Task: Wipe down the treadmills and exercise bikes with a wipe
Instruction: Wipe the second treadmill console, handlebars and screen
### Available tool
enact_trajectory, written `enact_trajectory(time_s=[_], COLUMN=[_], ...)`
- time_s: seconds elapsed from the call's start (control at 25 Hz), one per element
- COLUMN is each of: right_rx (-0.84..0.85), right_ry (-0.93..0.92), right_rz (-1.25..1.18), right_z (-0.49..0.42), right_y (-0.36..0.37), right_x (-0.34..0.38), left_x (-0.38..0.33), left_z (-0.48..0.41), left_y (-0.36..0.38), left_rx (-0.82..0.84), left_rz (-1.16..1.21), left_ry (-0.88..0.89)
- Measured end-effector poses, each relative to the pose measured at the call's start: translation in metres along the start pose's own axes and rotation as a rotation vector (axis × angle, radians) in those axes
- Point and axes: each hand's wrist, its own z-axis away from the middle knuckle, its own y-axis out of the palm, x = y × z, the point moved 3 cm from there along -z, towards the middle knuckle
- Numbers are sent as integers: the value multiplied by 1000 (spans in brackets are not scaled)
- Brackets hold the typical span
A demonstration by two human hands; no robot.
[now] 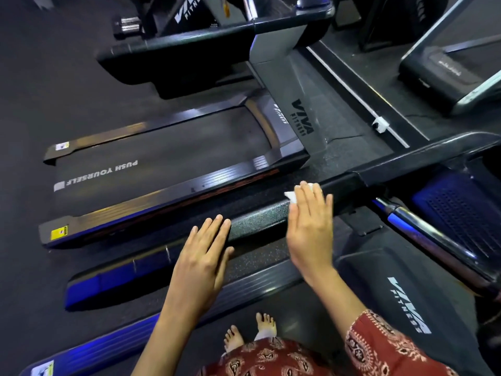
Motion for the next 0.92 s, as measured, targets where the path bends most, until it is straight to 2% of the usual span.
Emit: enact_trajectory(time_s=[0.04, 0.12, 0.2, 0.24, 0.28, 0.36, 0.44, 0.48, 0.56, 0.64, 0.68, 0.72, 0.8, 0.88, 0.92], right_rx=[8, 88, 166, 161, 142, 100, 67, 86, 149, 210, 210, 189, 141, 117, 122], right_ry=[-28, -316, -596, -650, -627, -393, -205, -212, -439, -661, -703, -686, -484, -280, -257], right_rz=[-7, -74, -101, -83, -52, -51, -79, -103, -172, -176, -168, -145, -123, -120, -131], right_z=[4, 28, 42, 40, 37, 31, 38, 50, 82, 104, 106, 105, 101, 97, 101], right_y=[6, 16, 12, 10, 8, 7, 16, 24, 33, 34, 32, 30, 31, 39, 46], right_x=[26, 74, 75, 62, 48, 35, 66, 98, 164, 190, 187, 178, 169, 195, 222], left_x=[2, 8, 16, 21, 28, 44, 60, 69, 88, 113, 124, 133, 149, 159, 161], left_z=[3, 11, 22, 29, 38, 55, 72, 81, 97, 115, 123, 130, 143, 149, 149], left_y=[-1, -4, -9, -12, -16, -26, -36, -42, -54, -65, -70, -75, -81, -82, -82], left_rx=[-14, -35, -52, -65, -77, -103, -135, -151, -164, -164, -166, -168, -162, -148, -132], left_rz=[9, 24, 19, 8, -2, -14, -19, -21, -30, -18, 7, 40, 92, 134, 152], left_ry=[-11, -36, -74, -98, -126, -185, -235, -254, -267, -276, -283, -289, -273, -237, -219])
